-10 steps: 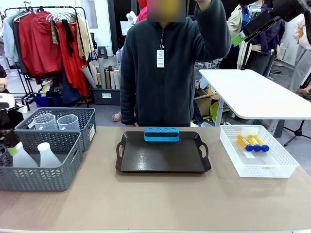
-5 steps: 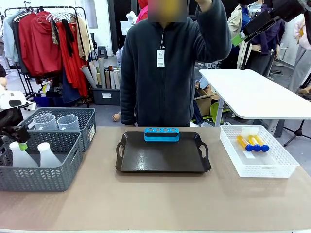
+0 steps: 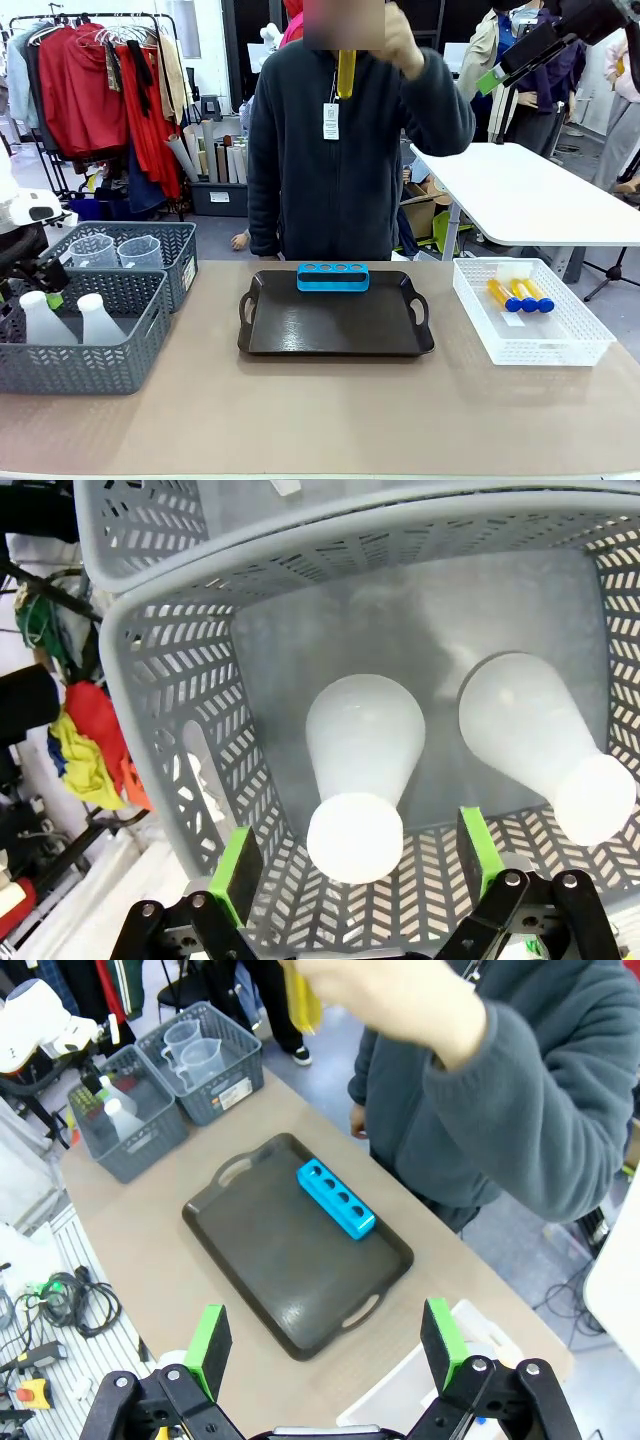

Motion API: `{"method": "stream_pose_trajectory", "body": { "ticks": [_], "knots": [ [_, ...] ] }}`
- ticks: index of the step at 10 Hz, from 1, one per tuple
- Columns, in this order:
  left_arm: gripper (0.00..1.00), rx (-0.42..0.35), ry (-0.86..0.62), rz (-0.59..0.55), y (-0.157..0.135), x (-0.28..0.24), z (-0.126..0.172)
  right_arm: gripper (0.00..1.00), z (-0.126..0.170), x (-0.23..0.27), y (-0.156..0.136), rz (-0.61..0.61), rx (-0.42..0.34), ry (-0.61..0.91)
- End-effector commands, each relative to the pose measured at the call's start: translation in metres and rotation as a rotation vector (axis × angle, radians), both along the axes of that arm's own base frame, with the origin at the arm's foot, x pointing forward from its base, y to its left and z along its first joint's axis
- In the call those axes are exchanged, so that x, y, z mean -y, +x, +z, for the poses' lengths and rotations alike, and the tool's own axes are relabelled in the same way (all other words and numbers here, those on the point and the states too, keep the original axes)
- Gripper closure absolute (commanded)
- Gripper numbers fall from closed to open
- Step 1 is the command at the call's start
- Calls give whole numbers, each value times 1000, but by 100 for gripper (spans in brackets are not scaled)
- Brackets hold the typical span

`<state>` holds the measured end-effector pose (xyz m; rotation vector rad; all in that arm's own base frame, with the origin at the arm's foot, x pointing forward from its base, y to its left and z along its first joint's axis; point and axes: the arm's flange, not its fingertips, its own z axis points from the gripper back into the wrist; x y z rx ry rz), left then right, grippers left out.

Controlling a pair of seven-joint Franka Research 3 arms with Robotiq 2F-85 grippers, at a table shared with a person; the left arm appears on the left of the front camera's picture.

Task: Prepare the laboratory tools.
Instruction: Pick up one Small flask and place it on the Handle tray.

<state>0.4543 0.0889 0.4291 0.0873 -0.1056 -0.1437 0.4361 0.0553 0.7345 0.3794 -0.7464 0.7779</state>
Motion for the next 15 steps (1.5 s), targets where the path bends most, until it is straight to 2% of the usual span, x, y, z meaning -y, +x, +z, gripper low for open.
{"method": "stream_pose_trajectory", "body": {
  "ticks": [1,2,6,7,11,13,15],
  "knots": [
    [0,5,15,18,4,-2,1,0,1,0,-1,2,3,-2],
    [16,5,15,-2,4,-5,2,0,1,0,-1,2,3,-2],
    [93,19,7,2,4,-6,4,0,1,0,-1,2,3,-2],
    [100,19,2,1,4,-5,4,0,1,0,-1,2,3,-2],
    [100,19,1,-4,0,-8,12,0,1,0,-1,2,3,-2],
    [100,9,-33,-44,-5,-4,42,0,1,0,-1,2,3,-2],
    [100,8,-42,-117,-9,6,87,0,1,0,-1,2,3,-2]
  ]
}}
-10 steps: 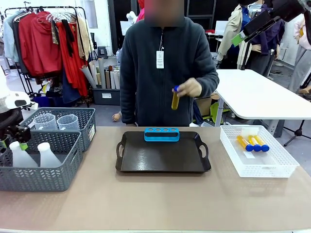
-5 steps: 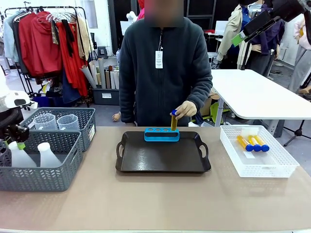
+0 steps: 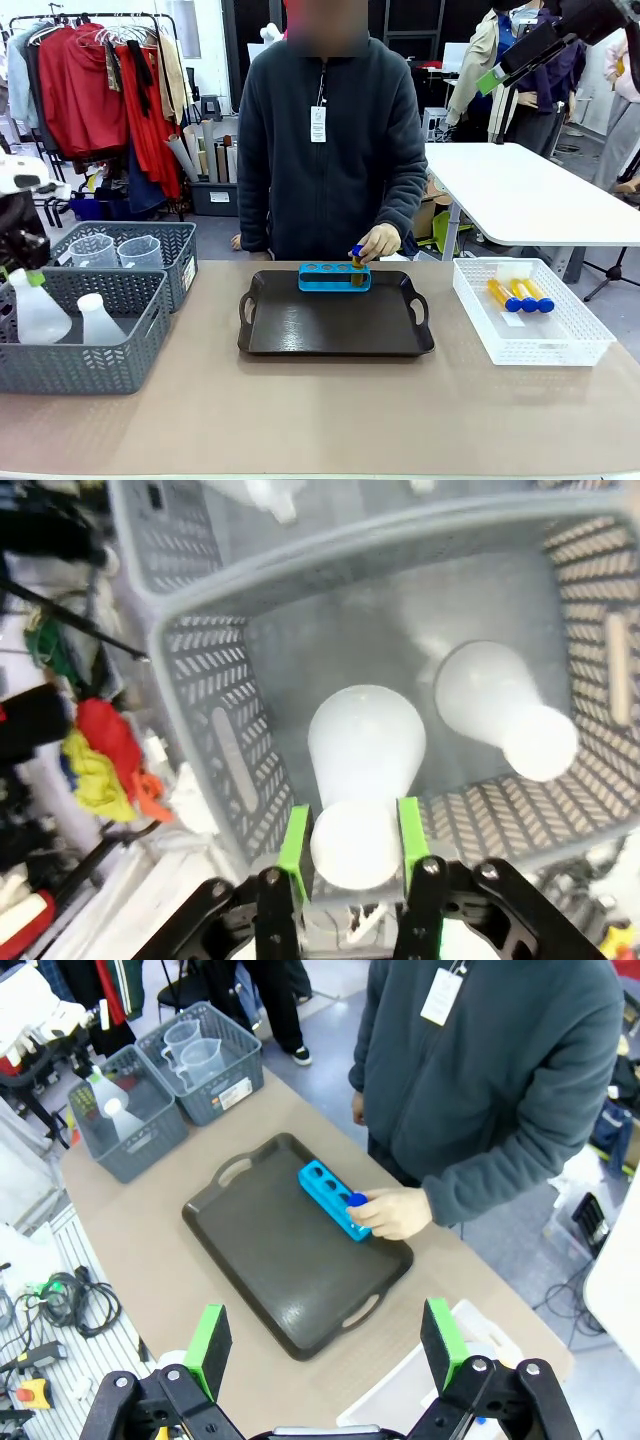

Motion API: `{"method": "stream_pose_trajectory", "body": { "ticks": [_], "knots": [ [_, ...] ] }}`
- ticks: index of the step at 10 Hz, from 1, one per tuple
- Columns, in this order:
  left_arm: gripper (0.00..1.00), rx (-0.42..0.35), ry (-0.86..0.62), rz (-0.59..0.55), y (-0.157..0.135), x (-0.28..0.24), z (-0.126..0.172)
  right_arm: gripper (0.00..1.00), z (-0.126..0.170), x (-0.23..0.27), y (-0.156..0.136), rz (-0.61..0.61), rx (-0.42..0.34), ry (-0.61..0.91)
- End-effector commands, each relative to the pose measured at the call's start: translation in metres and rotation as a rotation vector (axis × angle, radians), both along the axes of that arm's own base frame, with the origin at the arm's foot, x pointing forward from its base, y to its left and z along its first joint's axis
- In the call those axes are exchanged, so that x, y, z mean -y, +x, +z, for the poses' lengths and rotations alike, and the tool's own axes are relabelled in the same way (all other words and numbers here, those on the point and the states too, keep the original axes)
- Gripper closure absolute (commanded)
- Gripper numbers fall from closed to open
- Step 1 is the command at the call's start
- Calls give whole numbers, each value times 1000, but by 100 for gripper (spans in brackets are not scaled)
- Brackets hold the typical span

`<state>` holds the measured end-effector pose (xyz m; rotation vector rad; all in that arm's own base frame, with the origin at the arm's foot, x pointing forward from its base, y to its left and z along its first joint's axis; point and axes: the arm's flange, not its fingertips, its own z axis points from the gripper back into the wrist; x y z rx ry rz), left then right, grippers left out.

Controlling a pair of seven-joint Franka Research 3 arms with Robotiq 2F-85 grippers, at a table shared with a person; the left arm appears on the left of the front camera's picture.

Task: Prepare the laboratory tools.
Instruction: Pick up one Small flask and place it on the Handle tray.

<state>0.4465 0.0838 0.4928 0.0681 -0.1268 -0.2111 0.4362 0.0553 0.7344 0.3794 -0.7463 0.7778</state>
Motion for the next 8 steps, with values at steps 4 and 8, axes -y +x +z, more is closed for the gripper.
{"method": "stream_pose_trajectory", "body": {
  "ticks": [4,8],
  "knots": [
    [100,25,-19,-205,-1,20,116,0,1,0,-1,2,3,-2],
    [100,99,-24,-315,-11,30,192,0,1,0,-1,2,3,-2]
  ]
}}
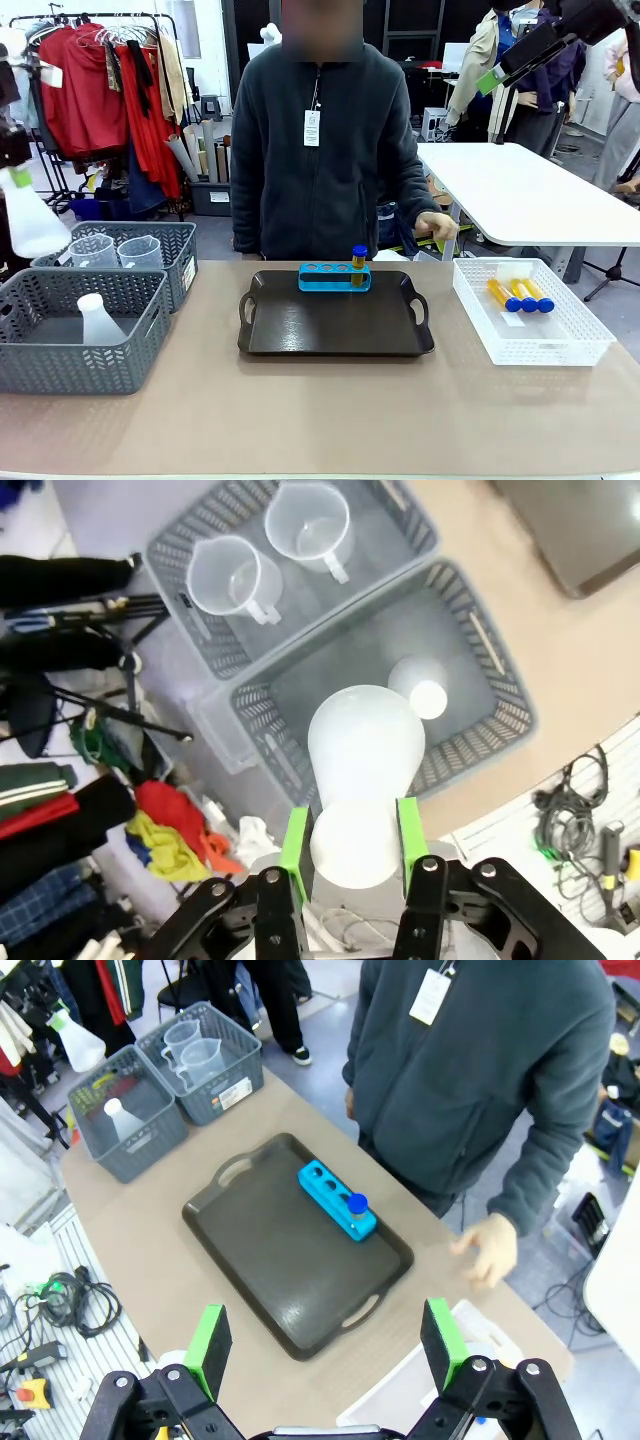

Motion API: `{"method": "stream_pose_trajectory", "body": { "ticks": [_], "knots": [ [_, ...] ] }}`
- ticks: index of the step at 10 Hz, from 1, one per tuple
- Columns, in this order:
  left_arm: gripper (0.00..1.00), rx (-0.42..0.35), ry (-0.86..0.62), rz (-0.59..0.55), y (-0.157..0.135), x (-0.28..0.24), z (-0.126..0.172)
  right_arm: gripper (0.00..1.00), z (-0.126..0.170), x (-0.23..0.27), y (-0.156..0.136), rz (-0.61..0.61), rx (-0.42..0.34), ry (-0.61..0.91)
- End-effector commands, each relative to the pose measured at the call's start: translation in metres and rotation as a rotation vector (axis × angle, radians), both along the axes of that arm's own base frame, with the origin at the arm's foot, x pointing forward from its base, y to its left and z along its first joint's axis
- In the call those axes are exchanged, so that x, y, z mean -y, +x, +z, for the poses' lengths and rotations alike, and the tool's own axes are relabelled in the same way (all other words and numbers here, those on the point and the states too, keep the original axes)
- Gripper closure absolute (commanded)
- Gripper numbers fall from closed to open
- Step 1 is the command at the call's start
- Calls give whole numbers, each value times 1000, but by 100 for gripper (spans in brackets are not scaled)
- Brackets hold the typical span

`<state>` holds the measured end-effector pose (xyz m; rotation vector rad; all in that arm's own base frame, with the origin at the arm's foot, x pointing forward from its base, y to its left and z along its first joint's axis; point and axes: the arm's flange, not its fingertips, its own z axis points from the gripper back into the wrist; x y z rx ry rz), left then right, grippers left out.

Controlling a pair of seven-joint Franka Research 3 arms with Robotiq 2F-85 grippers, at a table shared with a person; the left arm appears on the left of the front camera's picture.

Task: Prepare the laboratory tools.
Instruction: Pick up one Small flask and place it on the Handle tray.

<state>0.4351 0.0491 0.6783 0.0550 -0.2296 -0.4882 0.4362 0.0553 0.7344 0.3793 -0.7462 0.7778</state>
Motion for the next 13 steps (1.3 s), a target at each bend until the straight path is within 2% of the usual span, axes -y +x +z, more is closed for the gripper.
{"method": "stream_pose_trajectory", "body": {
  "ticks": [1,2,11,12,13],
  "knots": [
    [100,1,-26,-63,-3,-6,17,0,1,0,-1,2,3,-2],
    [100,0,0,0,0,0,0,0,1,0,-1,2,3,-2],
    [100,0,0,0,0,0,0,0,1,0,-1,2,3,-2],
    [100,-14,-3,-15,3,0,1,0,1,0,-1,2,3,-2],
    [100,8,17,-60,4,20,23,0,1,0,-1,2,3,-2]
  ]
}}
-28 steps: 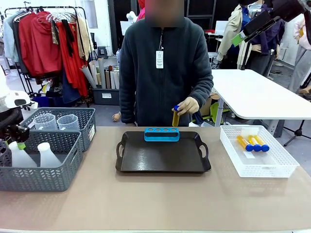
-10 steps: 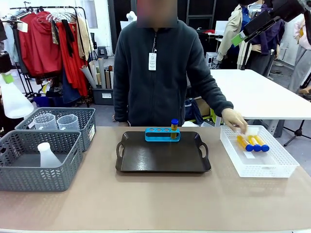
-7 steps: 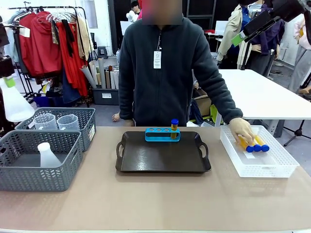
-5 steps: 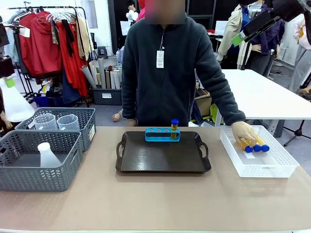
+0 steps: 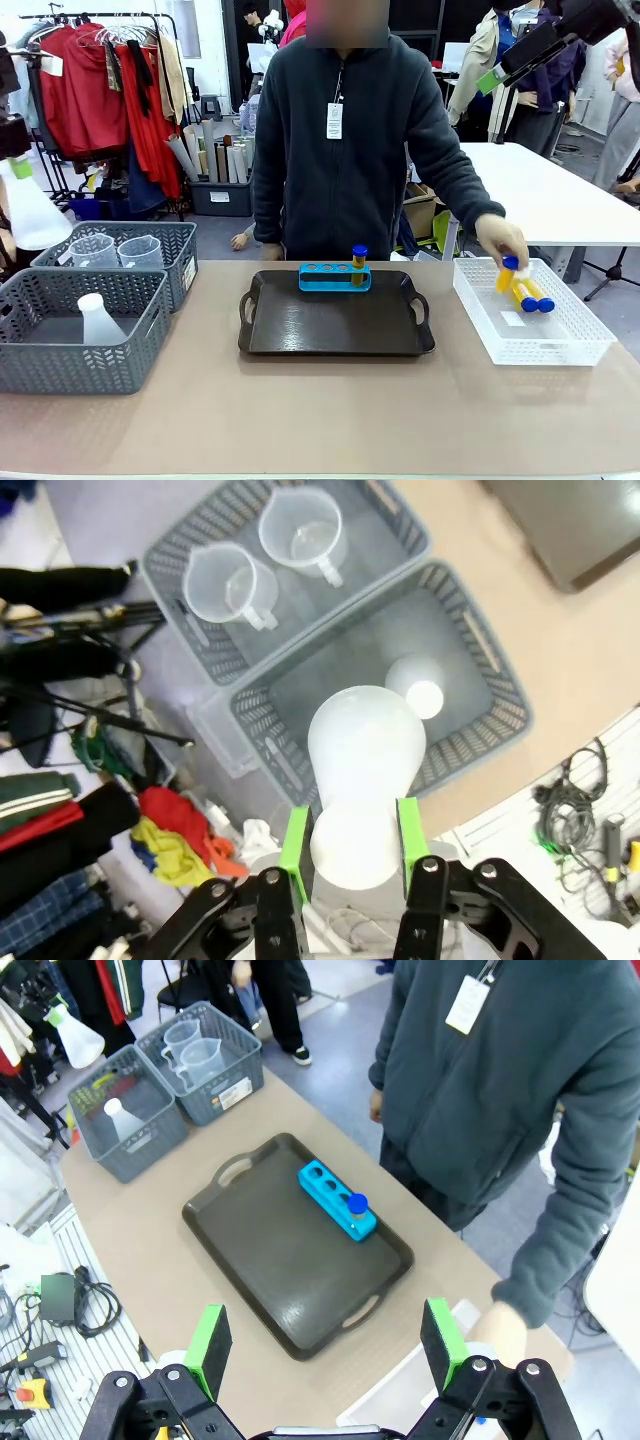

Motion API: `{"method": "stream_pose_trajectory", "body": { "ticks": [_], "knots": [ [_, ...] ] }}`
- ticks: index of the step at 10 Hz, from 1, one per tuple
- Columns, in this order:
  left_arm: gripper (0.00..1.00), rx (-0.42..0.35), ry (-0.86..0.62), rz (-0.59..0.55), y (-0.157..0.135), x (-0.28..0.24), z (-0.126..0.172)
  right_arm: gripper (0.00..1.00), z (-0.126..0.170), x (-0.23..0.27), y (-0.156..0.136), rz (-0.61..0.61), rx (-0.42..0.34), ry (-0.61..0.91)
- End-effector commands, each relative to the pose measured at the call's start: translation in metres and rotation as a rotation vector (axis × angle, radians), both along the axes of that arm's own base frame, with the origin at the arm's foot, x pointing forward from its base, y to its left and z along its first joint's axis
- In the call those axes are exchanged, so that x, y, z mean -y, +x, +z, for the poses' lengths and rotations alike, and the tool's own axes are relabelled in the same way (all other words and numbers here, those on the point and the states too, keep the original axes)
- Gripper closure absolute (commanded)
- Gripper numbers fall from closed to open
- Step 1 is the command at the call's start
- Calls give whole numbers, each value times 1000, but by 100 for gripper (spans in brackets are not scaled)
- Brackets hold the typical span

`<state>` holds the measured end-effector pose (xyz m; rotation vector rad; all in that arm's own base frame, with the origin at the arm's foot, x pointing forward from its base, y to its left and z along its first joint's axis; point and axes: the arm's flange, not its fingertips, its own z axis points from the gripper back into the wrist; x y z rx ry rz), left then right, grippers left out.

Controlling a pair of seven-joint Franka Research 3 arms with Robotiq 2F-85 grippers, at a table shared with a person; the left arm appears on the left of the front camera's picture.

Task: Prepare the laboratory tools.
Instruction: Pick up one Small flask and place it on the Handle tray.

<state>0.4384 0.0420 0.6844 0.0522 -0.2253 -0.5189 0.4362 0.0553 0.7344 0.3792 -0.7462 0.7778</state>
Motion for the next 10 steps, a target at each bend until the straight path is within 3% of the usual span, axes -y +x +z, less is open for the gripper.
{"method": "stream_pose_trajectory", "body": {
  "ticks": [1,2,6,8,10],
  "knots": [
    [100,60,35,-97,1,30,44,0,1,0,-1,2,3,-2],
    [100,70,61,-183,3,41,82,0,1,0,-1,2,3,-2],
    [100,184,103,-360,6,94,159,0,1,0,-1,2,3,-2],
    [100,232,124,-476,9,132,180,0,1,0,-1,2,3,-2],
    [100,230,111,-570,19,158,183,0,1,0,-1,2,3,-2]
  ]
}}
